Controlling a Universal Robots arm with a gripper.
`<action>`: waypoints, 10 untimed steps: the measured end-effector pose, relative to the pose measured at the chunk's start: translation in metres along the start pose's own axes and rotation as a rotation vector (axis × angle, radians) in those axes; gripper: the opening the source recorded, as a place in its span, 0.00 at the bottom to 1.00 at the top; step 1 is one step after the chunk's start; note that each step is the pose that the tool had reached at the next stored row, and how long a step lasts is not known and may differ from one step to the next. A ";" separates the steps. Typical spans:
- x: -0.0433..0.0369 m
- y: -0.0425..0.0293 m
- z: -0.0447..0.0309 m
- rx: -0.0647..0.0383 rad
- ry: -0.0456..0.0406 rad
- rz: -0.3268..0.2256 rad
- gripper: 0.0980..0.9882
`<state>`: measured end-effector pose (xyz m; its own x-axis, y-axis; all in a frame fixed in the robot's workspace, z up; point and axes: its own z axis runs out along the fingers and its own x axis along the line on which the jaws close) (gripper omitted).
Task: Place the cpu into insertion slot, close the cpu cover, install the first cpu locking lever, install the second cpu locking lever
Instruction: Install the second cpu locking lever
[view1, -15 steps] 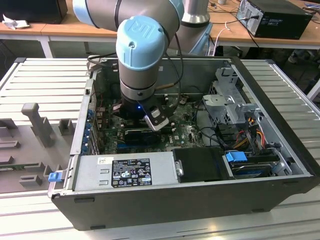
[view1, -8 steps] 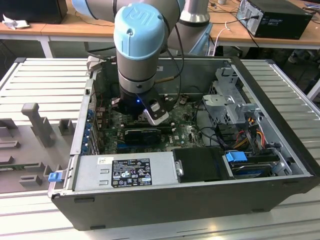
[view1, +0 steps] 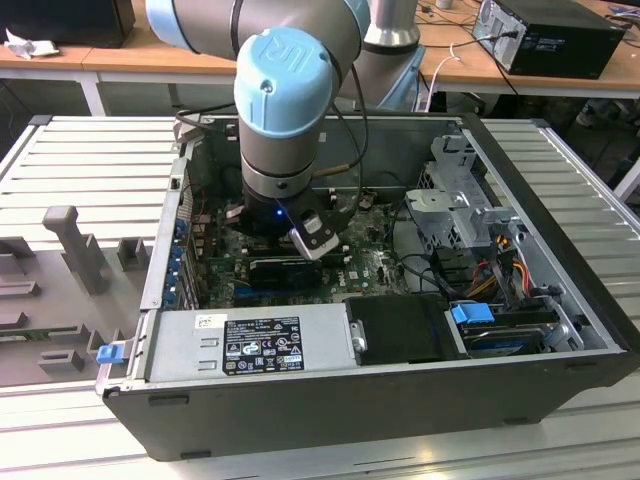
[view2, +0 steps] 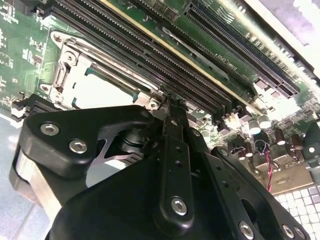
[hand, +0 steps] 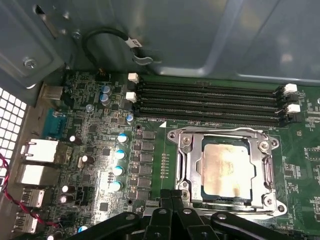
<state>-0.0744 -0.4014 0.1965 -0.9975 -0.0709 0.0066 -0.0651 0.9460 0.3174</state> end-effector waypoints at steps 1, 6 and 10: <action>0.0000 -0.0001 0.0003 0.000 0.0000 0.000 0.01; 0.0002 -0.0036 0.0000 0.000 0.0000 0.000 0.01; 0.0002 -0.0049 0.0006 0.000 0.0013 0.001 0.01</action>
<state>-0.0743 -0.4059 0.1944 -0.9975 -0.0700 0.0084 -0.0637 0.9461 0.3177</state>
